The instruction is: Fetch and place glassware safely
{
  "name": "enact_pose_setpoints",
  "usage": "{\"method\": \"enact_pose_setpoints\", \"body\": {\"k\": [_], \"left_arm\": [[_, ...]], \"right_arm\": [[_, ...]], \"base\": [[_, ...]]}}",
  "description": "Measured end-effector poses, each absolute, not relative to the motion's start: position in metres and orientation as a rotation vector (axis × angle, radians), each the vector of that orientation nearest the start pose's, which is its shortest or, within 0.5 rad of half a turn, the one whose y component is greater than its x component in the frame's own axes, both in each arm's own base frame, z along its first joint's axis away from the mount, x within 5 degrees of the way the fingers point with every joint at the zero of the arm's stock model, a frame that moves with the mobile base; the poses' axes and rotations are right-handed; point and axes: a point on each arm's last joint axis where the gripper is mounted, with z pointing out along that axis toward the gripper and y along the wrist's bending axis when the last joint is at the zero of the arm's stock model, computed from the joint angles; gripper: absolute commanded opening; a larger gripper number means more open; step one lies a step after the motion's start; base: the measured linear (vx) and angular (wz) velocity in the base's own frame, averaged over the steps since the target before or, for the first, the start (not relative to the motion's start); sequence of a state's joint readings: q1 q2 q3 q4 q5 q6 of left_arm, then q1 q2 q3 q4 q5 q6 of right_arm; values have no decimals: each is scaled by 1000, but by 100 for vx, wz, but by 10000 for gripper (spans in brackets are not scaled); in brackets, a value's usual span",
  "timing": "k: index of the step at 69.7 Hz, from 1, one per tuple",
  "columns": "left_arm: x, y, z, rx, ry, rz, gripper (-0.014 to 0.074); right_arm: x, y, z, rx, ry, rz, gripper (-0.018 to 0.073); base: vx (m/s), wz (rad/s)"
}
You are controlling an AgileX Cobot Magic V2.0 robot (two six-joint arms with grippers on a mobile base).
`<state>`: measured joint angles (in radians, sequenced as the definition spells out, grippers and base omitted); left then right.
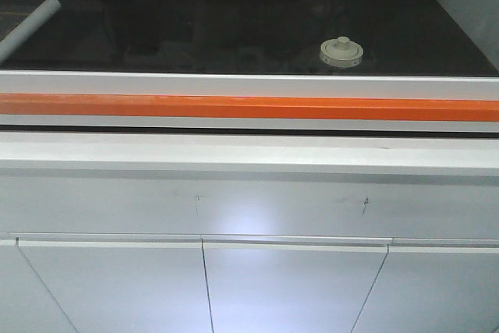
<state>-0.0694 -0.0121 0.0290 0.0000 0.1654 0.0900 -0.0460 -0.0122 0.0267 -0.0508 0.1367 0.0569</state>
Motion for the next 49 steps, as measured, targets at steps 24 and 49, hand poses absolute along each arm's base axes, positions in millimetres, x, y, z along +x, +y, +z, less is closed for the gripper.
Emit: {"method": "enact_pose_setpoints", "body": {"k": [24, 49], "left_arm": [[56, -4, 189, 133, 1661, 16, -7], [56, -4, 189, 133, 1661, 16, -7]], "right_arm": [[56, -3, 192, 48, 1634, -36, -8], [56, -3, 192, 48, 1634, -36, -8]], "base": [[0, 0], [0, 0]]}}
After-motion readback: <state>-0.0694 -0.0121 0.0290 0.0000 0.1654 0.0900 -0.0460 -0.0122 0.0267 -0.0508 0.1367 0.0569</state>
